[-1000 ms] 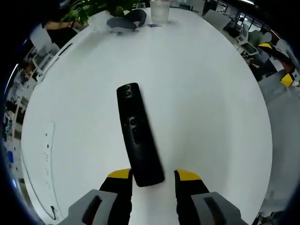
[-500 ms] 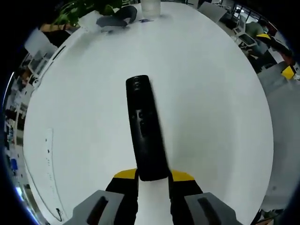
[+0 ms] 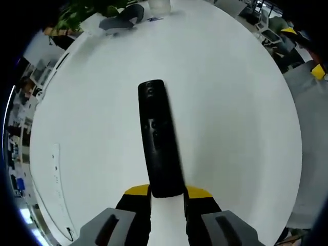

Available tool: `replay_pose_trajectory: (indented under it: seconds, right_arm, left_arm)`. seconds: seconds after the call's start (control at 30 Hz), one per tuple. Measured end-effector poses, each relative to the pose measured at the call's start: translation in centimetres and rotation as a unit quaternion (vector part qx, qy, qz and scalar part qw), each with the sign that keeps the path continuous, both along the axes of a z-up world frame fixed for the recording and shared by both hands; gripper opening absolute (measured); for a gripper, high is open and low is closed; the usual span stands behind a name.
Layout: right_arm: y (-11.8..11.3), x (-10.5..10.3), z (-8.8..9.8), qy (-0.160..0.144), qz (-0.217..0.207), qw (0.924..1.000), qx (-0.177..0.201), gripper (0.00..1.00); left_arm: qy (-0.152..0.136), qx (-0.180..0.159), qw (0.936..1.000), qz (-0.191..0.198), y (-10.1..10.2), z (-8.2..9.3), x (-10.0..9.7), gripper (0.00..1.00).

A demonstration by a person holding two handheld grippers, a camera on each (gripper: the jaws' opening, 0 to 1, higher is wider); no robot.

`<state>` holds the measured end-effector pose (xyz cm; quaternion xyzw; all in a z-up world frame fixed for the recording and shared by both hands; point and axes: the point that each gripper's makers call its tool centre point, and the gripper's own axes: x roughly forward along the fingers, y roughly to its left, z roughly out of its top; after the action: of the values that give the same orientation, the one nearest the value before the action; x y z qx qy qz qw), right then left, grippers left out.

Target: Press the specified remote control buttons in sequence, fully releasing each button before pressing the next.

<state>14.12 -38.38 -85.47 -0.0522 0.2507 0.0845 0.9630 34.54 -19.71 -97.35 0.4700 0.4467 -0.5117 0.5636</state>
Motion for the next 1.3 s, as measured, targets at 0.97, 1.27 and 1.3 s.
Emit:
replay_pose_trajectory:
  seconds: [0.97, 1.27, 1.3]
  right_arm:
    - [0.8, -0.2, -0.2, 0.003, 0.013, 0.9999, 0.009, 0.48]
    - [0.8, -0.3, -0.3, 0.003, 0.014, 0.9999, 0.008, 0.47]
    - [0.8, -0.3, -0.2, 0.003, 0.014, 0.9999, 0.008, 0.47]
  left_arm:
    - [0.016, -0.009, 0.9998, 0.01, 0.0, -0.2, -6.0, 0.23]
    - [0.018, -0.011, 0.9998, 0.008, -0.1, -0.2, -7.7, 0.23]
    - [0.018, -0.012, 0.9998, 0.007, -0.1, -0.1, -7.9, 0.23]
